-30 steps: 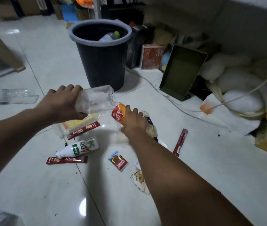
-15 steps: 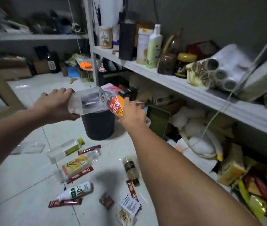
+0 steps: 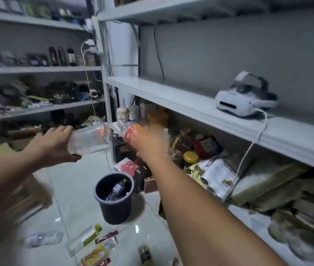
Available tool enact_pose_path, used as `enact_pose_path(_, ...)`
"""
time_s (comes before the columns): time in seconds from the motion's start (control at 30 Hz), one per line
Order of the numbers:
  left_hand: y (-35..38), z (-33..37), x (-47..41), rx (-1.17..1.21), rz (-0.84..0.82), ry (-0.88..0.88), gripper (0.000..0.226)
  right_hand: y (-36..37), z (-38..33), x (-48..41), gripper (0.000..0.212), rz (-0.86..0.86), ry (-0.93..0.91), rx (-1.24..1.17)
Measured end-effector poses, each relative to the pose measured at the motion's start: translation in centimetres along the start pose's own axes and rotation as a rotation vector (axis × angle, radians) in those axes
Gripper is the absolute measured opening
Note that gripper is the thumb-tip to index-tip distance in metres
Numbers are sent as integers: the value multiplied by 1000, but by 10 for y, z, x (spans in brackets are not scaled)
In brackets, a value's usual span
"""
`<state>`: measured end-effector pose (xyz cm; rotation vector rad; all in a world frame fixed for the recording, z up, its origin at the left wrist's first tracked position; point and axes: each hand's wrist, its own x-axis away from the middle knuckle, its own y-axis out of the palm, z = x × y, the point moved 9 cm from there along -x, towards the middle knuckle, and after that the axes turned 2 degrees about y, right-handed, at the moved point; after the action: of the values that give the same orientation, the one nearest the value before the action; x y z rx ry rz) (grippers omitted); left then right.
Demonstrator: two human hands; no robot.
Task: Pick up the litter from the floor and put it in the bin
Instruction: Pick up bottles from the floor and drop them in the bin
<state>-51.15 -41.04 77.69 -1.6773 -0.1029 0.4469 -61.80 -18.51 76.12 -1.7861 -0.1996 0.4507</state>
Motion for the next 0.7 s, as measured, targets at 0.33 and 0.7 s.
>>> enact_pose_path(0.33, -244, -1, -42, 97, 57, 12, 79, -213, -35, -31, 87, -33, -7, 2)
enact_pose_path(0.7, -300, -2, -20, 137, 14, -100, 77, -266, -23, -35, 88, -54, -1, -7)
